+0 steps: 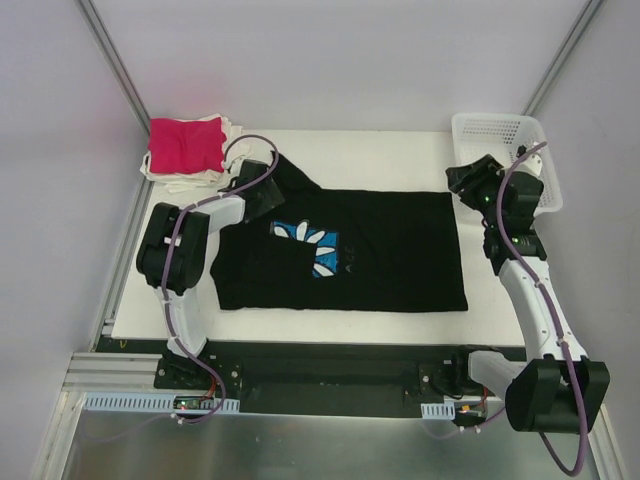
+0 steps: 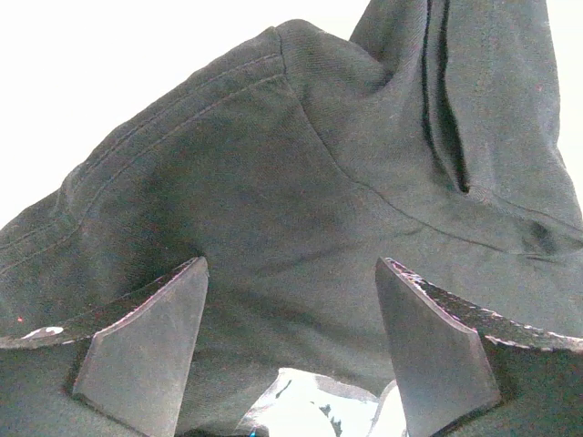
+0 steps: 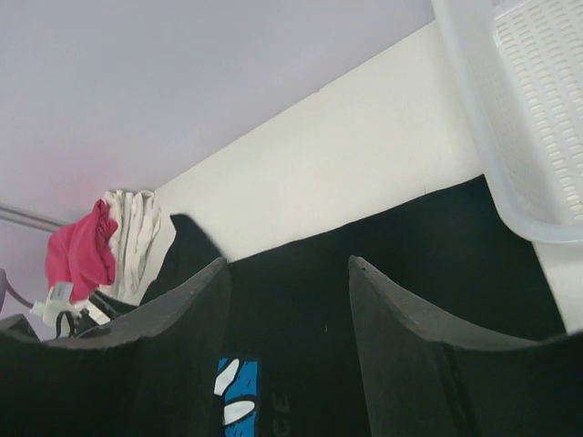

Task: Fold and stack the t-shirts
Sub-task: Grap the side of the flattened tshirt furthest away from the robot with both arms

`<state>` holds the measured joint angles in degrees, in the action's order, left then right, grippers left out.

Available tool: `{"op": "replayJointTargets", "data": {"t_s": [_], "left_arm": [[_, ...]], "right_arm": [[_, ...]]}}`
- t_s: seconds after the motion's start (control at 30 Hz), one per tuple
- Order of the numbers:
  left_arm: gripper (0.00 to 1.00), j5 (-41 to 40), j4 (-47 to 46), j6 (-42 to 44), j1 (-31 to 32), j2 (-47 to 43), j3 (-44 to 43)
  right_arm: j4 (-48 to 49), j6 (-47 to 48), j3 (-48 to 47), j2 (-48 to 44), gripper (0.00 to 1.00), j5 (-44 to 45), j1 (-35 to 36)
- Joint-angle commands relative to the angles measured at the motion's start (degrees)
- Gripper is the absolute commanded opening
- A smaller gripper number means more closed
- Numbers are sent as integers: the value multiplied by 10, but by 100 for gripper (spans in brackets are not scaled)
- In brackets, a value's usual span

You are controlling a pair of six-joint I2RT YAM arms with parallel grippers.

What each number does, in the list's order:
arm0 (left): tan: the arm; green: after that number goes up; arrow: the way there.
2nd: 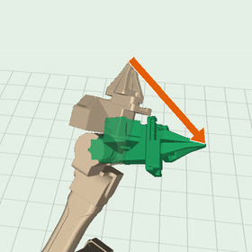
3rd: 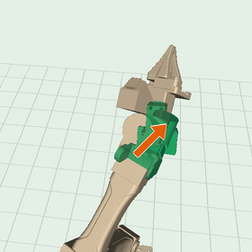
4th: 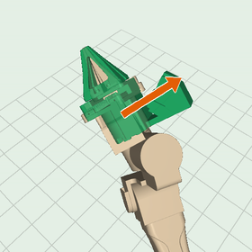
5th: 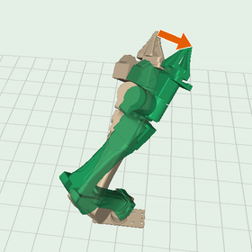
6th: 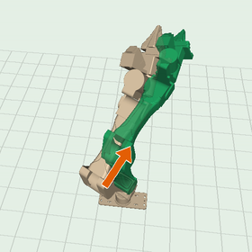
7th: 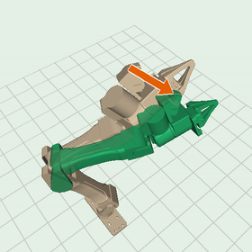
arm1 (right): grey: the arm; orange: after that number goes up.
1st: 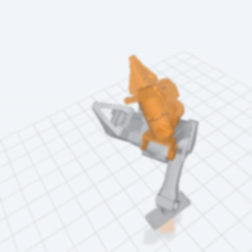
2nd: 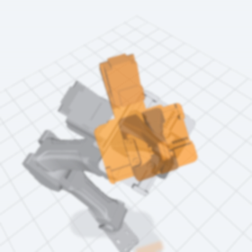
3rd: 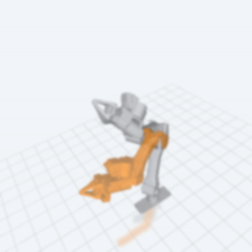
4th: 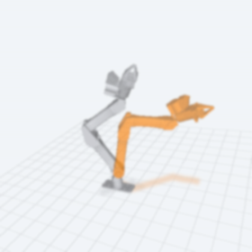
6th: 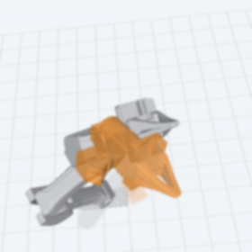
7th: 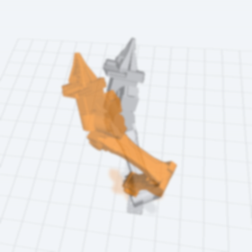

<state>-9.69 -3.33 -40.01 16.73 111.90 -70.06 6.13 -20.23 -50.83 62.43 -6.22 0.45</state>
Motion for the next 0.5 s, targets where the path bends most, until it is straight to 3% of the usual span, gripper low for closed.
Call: {"op": "replayJointTargets", "data": {"t_s": [0.0, 0.27, 0.47], "left_arm": [[74, -81, 68, -24, -13, -57, 41], [75, -128, 82, -30, -15, -144, 130], [75, -109, 79, 26, -15, -154, 108]], "right_arm": [[21, -20, -17, -23, 57, -27, -19], [36, -39, -16, 16, 58, -68, -20], [38, -39, -12, 31, 58, -83, -21]]}}
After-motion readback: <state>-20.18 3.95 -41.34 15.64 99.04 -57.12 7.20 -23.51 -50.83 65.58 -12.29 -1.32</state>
